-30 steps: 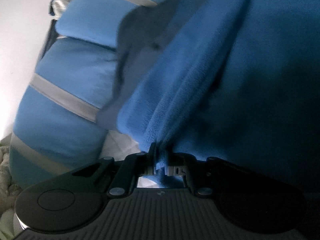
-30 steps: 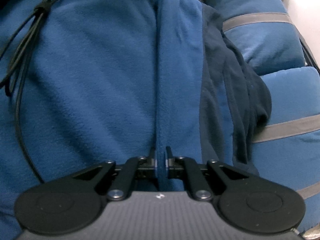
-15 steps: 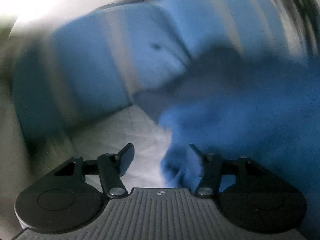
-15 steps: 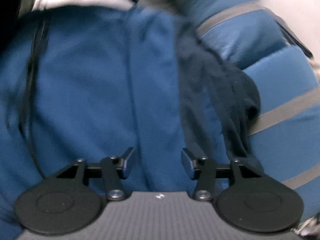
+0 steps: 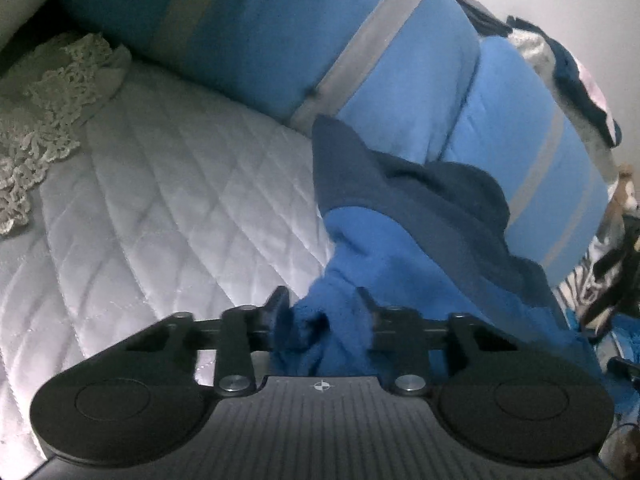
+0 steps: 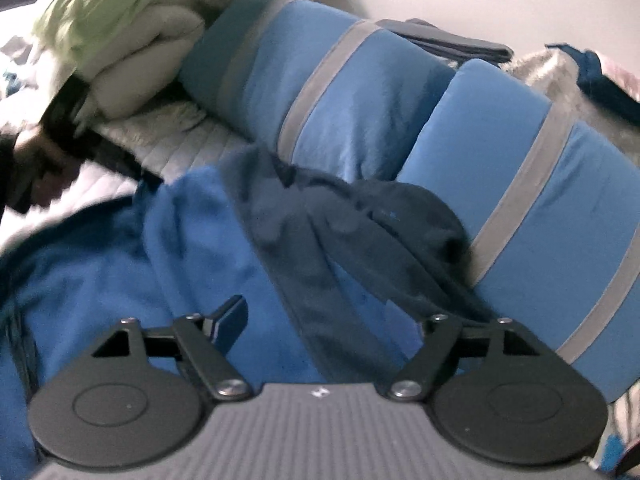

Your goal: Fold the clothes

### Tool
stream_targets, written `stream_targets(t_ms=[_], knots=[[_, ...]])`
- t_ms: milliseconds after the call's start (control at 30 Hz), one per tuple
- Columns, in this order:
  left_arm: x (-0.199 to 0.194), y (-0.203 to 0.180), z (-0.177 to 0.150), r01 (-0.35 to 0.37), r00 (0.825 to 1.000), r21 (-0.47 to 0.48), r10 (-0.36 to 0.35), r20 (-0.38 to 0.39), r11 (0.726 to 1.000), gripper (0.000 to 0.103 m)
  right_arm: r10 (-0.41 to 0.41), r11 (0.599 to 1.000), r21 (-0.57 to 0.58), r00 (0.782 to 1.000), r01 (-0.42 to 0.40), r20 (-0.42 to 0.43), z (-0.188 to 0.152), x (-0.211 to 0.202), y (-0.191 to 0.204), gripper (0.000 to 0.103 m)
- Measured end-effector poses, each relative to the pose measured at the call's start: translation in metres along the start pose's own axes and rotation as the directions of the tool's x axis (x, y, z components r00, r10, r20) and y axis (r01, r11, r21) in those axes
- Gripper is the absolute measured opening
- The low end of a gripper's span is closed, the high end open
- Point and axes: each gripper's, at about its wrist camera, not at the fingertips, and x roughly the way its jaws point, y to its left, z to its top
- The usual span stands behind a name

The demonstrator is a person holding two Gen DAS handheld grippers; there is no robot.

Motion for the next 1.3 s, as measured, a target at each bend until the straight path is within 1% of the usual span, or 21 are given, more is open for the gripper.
stream_targets(t_ms=[33,100,167,233,300,433,500,533,600,667,800,900,933,1000,1033,1067,1100,1133,1200,1267,1300], knots=[[-0.001,-0.001,0.000,0.008,1.000,-0.003,-0.008,0.010,1.000,0.017,0.001,1.000,0.020,1.000,-0.001,0.000,0.004,0.004,0.002,0.085],[-0.007,-0.012,0.000,0.010,0.999,0.031,-0.011,0.039,0.999,0.016,0.018,0.999,0.050,1.000,-0.018,-0.003,0.012,0.013,0.010,0.085],[-0.012,-0.030,-0.001,-0.014,0.998,0.130,0.005,0.070,0.991,0.015,0.031,0.998,0.045,1.000,-0.031,0.002,0.021,0.022,0.018,0.085],[-0.016,-0.050,-0.002,-0.044,0.995,0.231,0.021,0.102,0.972,0.015,0.037,0.997,0.063,0.999,-0.038,0.018,0.031,0.030,0.025,0.085],[-0.021,-0.069,-0.004,-0.070,0.991,0.318,0.029,0.131,0.945,0.015,0.049,0.990,0.134,0.998,-0.052,0.026,0.045,0.044,0.026,0.086],[-0.028,-0.093,-0.010,-0.115,0.986,0.427,0.050,0.160,0.897,0.015,0.099,0.959,0.264,0.994,-0.107,0.044,0.075,0.084,0.022,0.086],[-0.029,-0.099,-0.014,-0.134,0.984,0.465,0.064,0.163,0.875,0.014,0.133,0.925,0.349,0.988,-0.152,0.077,0.091,0.109,0.016,0.086],[-0.031,-0.101,-0.015,-0.140,0.984,0.475,0.070,0.162,0.869,0.014,0.147,0.903,0.393,0.985,-0.173,0.094,0.100,0.122,0.013,0.086],[-0.032,-0.102,-0.015,-0.145,0.984,0.480,0.078,0.157,0.865,0.014,0.171,0.866,0.455,0.977,-0.210,0.125,0.116,0.151,0.009,0.084],[-0.033,-0.104,-0.014,-0.149,0.985,0.485,0.084,0.153,0.862,0.014,0.184,0.843,0.486,0.973,-0.230,0.141,0.132,0.180,0.010,0.083],[-0.030,-0.106,-0.012,-0.148,0.986,0.497,0.087,0.144,0.855,0.014,0.195,0.836,0.494,0.971,-0.239,0.140,0.153,0.228,0.016,0.080],[-0.030,-0.107,-0.013,-0.145,0.986,0.510,0.084,0.141,0.848,0.014,0.206,0.833,0.498,0.970,-0.242,0.126,0.165,0.260,0.023,0.071],[-0.030,-0.107,-0.013,-0.142,0.987,0.511,0.081,0.140,0.847,0.014,0.201,0.835,0.499,0.973,-0.230,0.111,0.168,0.269,0.025,0.064],[-0.030,-0.106,-0.012,-0.140,0.987,0.511,0.078,0.141,0.848,0.014,0.201,0.842,0.497,0.977,-0.211,0.073,0.173,0.284,0.030,0.038],[-0.030,-0.106,-0.011,-0.139,0.987,0.507,0.077,0.141,0.851,0.014,0.206,0.845,0.494,0.977,-0.203,0.049,0.175,0.290,0.032,0.008],[-0.031,-0.106,-0.010,-0.140,0.987,0.499,0.079,0.142,0.855,0.014,0.196,0.853,0.490,0.980,-0.182,0.023,0.177,0.294,0.034,0.008],[-0.032,-0.106,-0.009,-0.143,0.986,0.491,0.082,0.145,0.859,0.014,0.183,0.865,0.473,0.983,-0.169,0.017,0.178,0.295,0.035,0.007],[-0.033,-0.107,-0.009,-0.147,0.985,0.485,0.085,0.148,0.862,0.013,0.146,0.878,0.458,0.989,-0.136,0.014,0.179,0.293,0.037,0.007],[-0.037,-0.109,-0.010,-0.152,0.984,0.474,0.091,0.150,0.867,0.013,0.059,0.873,0.485,0.998,-0.056,0.009,0.179,0.291,0.029,0.006],[-0.040,-0.111,-0.011,-0.156,0.984,0.469,0.096,0.149,0.869,0.013,-0.004,0.847,0.531,1.000,0.001,0.004,0.178,0.288,0.018,0.006],[-0.041,-0.113,-0.012,-0.157,0.984,0.471,0.098,0.149,0.868,0.013,-0.018,0.843,0.538,1.000,0.018,-0.006,0.177,0.287,0.014,0.006]])
